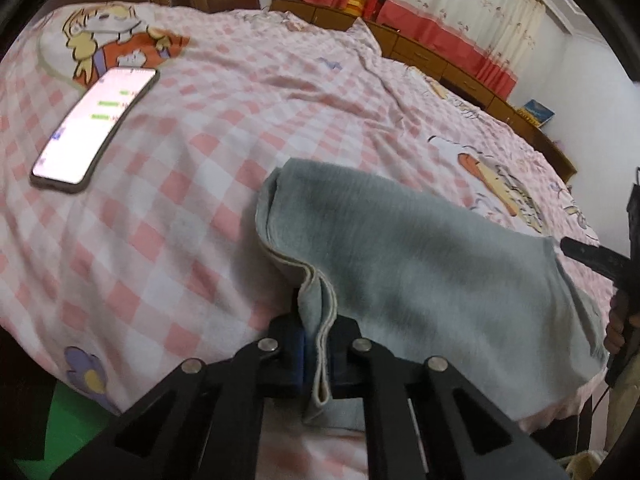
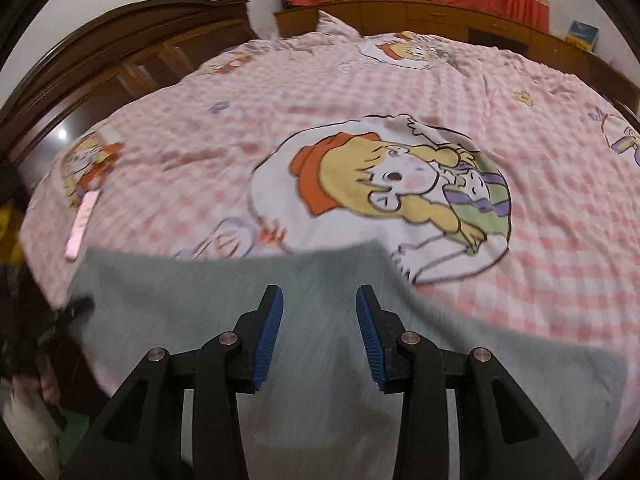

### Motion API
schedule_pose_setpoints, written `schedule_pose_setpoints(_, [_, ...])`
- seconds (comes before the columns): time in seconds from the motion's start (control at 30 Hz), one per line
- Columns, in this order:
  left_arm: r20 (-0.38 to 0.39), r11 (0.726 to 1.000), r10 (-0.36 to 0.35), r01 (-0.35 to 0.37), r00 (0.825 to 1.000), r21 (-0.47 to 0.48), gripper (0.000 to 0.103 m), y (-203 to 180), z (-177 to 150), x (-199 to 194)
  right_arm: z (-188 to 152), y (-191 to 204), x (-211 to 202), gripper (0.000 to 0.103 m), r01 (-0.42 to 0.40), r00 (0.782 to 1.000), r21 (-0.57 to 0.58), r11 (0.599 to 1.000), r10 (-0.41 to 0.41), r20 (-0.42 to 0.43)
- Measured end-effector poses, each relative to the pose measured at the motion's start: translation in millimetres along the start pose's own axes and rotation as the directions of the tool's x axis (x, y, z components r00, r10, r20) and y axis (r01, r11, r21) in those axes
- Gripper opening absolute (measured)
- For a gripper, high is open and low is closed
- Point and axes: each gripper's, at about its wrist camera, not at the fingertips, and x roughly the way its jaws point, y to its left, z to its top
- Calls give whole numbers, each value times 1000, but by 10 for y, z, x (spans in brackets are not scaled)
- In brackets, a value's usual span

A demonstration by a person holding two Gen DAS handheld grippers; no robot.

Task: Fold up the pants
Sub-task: 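Lift the folded edge with the left gripper toward the right tool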

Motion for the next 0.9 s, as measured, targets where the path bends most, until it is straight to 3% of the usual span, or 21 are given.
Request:
schedule_pose_setpoints(0.13, [49, 999, -7, 5, 999, 31, 7, -113, 34, -296, -280, 18, -249, 40, -26, 1000, -8, 1000, 26, -4])
schedule_pose_setpoints(0.3, [94, 992, -98, 91, 991, 84, 7, -428, 113, -663, -592, -60, -433, 40, -27, 999, 6, 1000, 27, -18])
schedule_pose_setpoints(0.5, [154, 964, -207, 174, 966, 201, 7, -1095, 226, -1071, -862, -304, -691, 40, 17, 1000, 36, 999, -17, -9])
schedule_pose_setpoints(0.7, [44, 901, -317, 286, 947, 327, 7, -1963, 176, -922, -1021, -534, -766, 40, 51, 999, 77, 996, -49, -18])
schedule_pose_setpoints(0.9, [-124, 845, -304, 327, 945, 423, 7, -2743, -87, -276, -1145, -711, -705, 40, 63, 997, 125, 990, -57, -51])
